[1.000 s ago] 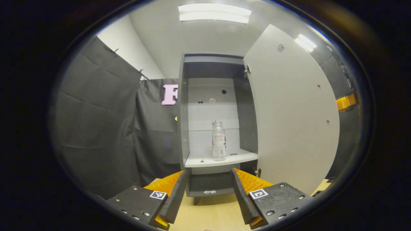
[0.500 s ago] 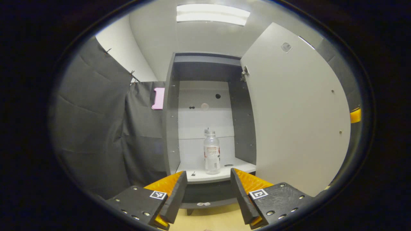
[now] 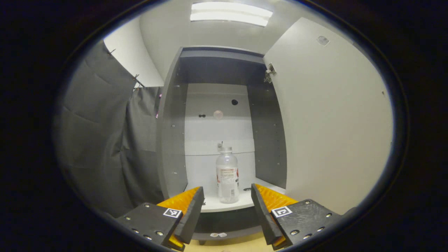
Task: Open the cabinet door with the right hand, grasp the bottle in the cabinet with the left hand and place it on the coaster, then close the cabinet door with the right hand.
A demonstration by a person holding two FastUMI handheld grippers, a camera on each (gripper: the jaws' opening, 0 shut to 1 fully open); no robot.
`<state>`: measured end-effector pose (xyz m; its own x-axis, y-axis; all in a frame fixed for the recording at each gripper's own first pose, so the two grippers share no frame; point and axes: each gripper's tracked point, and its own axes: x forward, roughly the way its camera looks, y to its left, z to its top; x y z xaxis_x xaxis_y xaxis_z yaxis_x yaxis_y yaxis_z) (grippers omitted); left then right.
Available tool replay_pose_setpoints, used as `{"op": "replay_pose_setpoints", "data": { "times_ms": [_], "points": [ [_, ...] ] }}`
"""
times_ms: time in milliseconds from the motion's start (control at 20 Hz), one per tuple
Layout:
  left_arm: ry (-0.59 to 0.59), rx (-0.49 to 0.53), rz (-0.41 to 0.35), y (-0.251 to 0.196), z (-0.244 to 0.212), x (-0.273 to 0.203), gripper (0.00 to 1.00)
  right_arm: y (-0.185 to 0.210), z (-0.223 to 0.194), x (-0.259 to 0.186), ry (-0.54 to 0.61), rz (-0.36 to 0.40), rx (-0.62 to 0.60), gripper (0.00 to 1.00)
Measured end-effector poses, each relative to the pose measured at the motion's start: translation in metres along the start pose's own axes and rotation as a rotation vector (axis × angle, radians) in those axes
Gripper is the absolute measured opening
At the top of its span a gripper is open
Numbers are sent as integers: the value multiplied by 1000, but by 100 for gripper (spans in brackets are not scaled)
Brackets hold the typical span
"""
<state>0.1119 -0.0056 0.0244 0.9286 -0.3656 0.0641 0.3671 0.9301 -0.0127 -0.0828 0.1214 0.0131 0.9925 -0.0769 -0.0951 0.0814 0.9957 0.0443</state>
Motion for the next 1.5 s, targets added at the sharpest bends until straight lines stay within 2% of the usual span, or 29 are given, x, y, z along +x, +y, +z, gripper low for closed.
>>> {"op": "replay_pose_setpoints", "data": {
  "times_ms": [200,500,750,900,1050,1100,1150,1200,1250,1350,1400,1450,1500],
  "points": [
    [33,-32,-36,-10,-17,45,77,-5,-7,-35,31,-35,-9,97],
    [68,-74,-24,-6,-40,98,77,-22,-21,-89,68,-81,-36,97],
    [136,-154,-5,-1,-68,135,77,-37,-26,-114,86,-118,-38,97],
    [152,-167,9,3,-75,142,77,-46,-31,-126,102,-133,-40,97],
    [136,-163,19,3,-73,149,77,-50,-36,-84,119,-136,-41,97],
    [129,-155,20,3,-71,151,83,-52,-40,-76,122,-132,-41,97],
    [117,-144,26,4,-69,152,83,-52,-42,-69,125,-128,-42,97],
    [110,-130,33,5,-66,153,78,-52,-42,-64,126,-121,-42,97],
    [112,-111,35,5,-65,154,82,-49,-42,-60,126,-114,-39,97],
    [124,-89,31,3,-62,149,67,-48,-43,-52,122,-90,-29,97],
    [122,-87,29,3,-60,148,68,-48,-44,-49,121,-77,-24,97],
    [113,-84,35,4,-56,145,73,-47,-44,-45,119,-63,-22,97],
    [101,-84,40,4,-50,141,67,-46,-45,-42,118,-49,-22,97]
  ]
}}
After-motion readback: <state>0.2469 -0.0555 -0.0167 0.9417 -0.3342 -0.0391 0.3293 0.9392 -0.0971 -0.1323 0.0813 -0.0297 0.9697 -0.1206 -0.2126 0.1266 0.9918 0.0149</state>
